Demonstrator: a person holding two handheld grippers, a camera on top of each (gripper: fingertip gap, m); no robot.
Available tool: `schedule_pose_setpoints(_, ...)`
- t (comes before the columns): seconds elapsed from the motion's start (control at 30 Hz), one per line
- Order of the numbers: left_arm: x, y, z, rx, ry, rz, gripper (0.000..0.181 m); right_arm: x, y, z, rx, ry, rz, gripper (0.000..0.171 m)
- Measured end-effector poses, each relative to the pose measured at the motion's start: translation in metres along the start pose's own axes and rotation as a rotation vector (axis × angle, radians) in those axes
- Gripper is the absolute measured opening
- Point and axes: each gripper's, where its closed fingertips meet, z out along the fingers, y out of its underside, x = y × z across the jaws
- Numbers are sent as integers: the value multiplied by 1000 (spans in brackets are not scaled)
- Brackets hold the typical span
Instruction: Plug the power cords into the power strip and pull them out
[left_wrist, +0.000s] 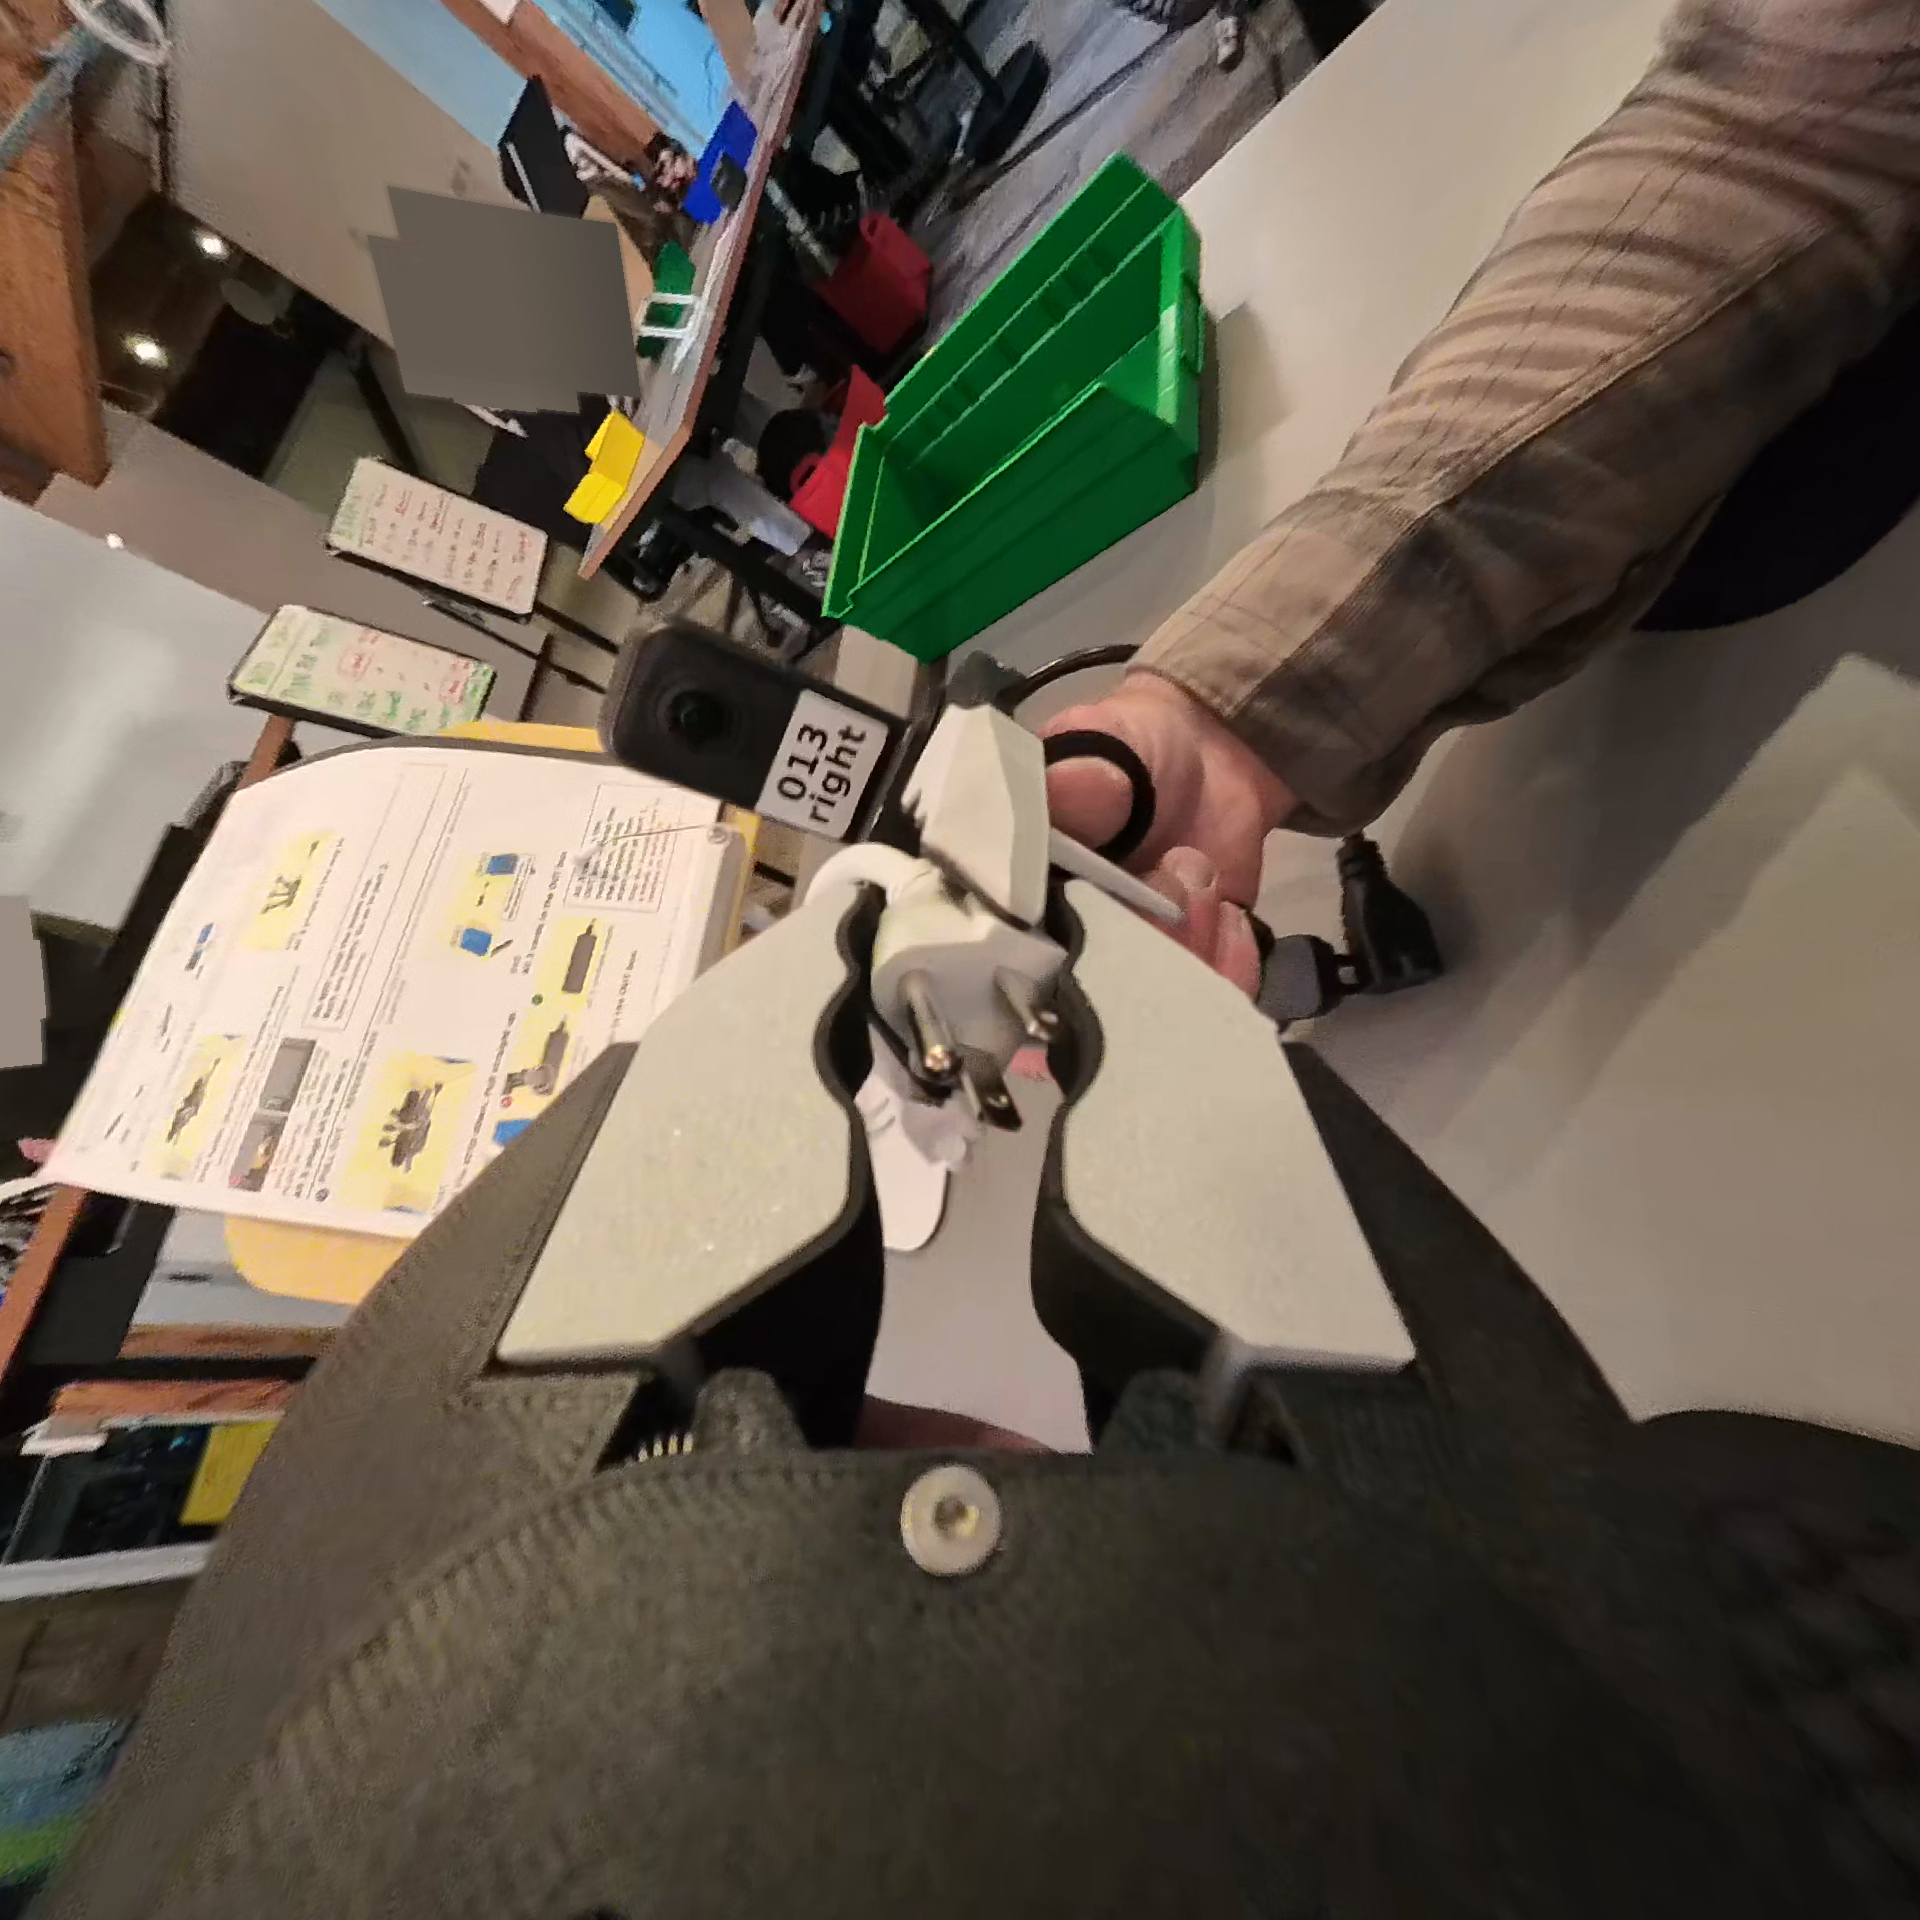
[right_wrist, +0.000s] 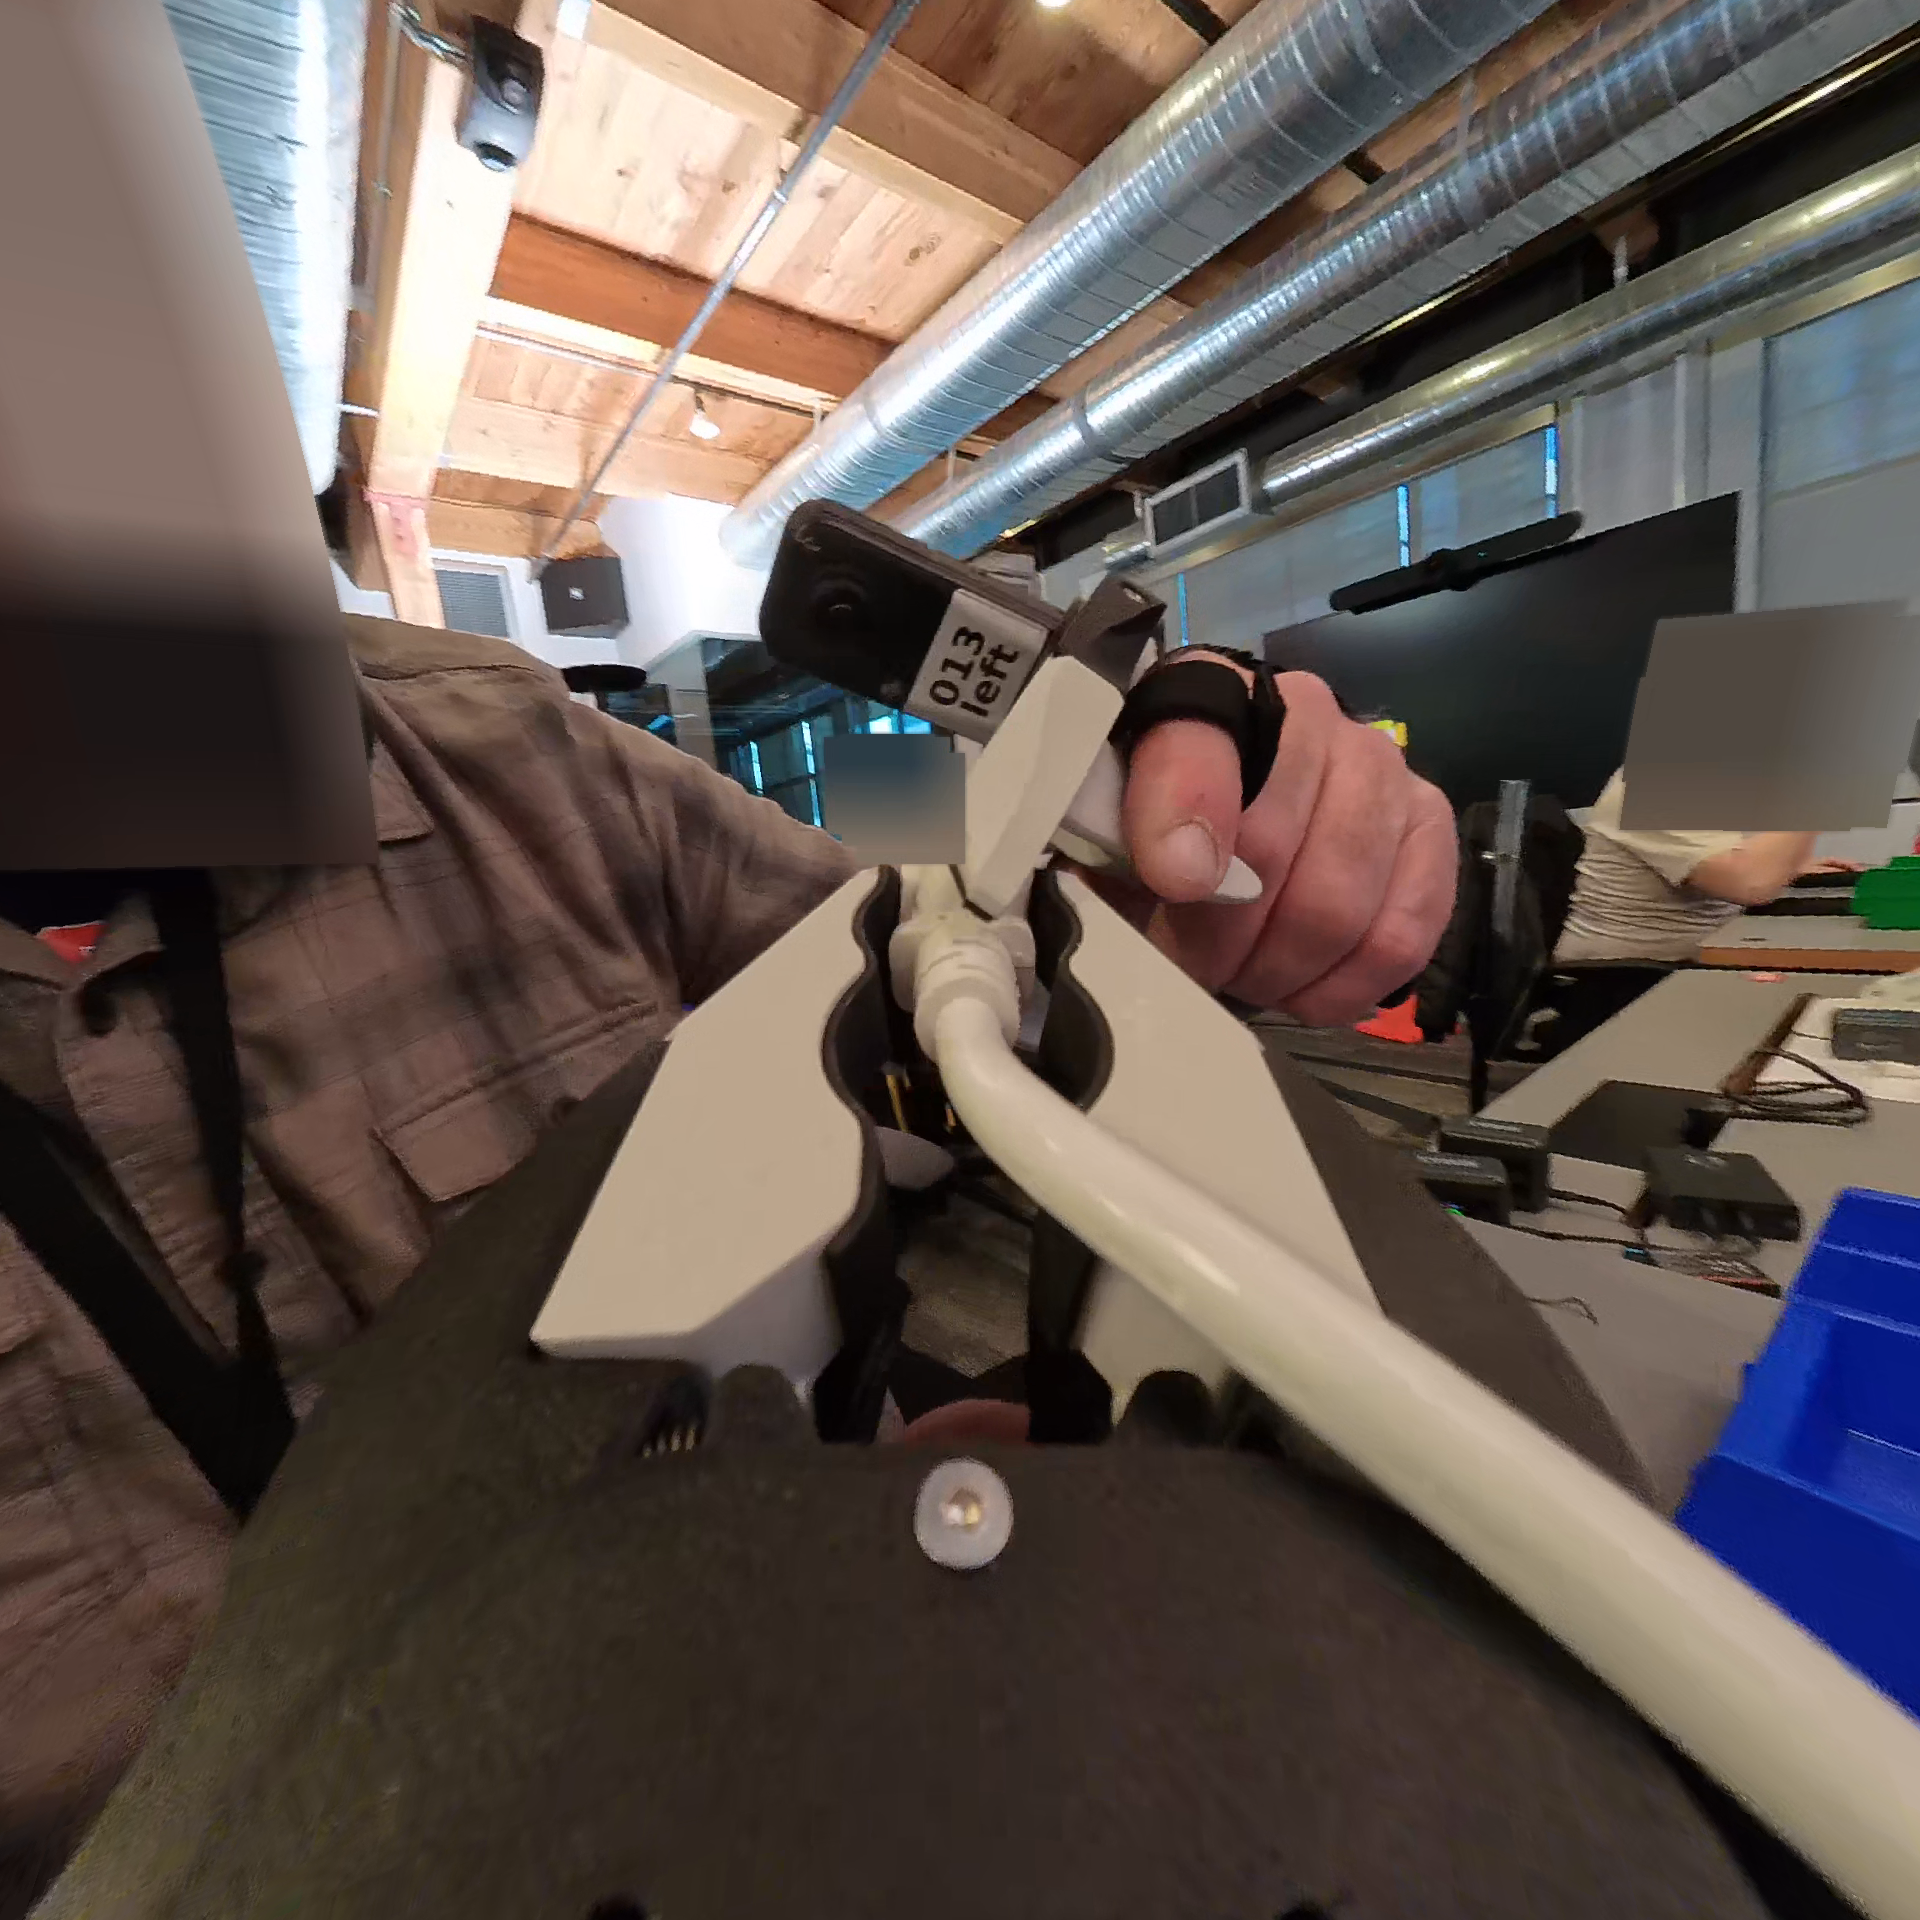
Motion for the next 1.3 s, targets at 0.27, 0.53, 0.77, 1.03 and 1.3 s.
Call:
schedule_pose_setpoints(0.27, -22, 13, -5, -74, -201, 44, 44, 17, -7, -12, -39, 142, -58, 24)
schedule_pose_setpoints(0.53, -43, 31, -25, -149, -350, 38, 50, 32, -20, -30, -298, 453, -383, 24)
schedule_pose_setpoints(0.77, -51, 58, -15, -198, -388, -44, 44, 23, -48, -61, -435, 612, -536, 23)
schedule_pose_setpoints(1.03, -38, 81, 45, -221, -239, -127, 47, 11, -86, -127, -452, 805, -574, 23)
schedule_pose_setpoints(1.3, -11, 120, 126, -306, 25, -200, 49, 5, -93, -174, -508, 922, -554, 23)
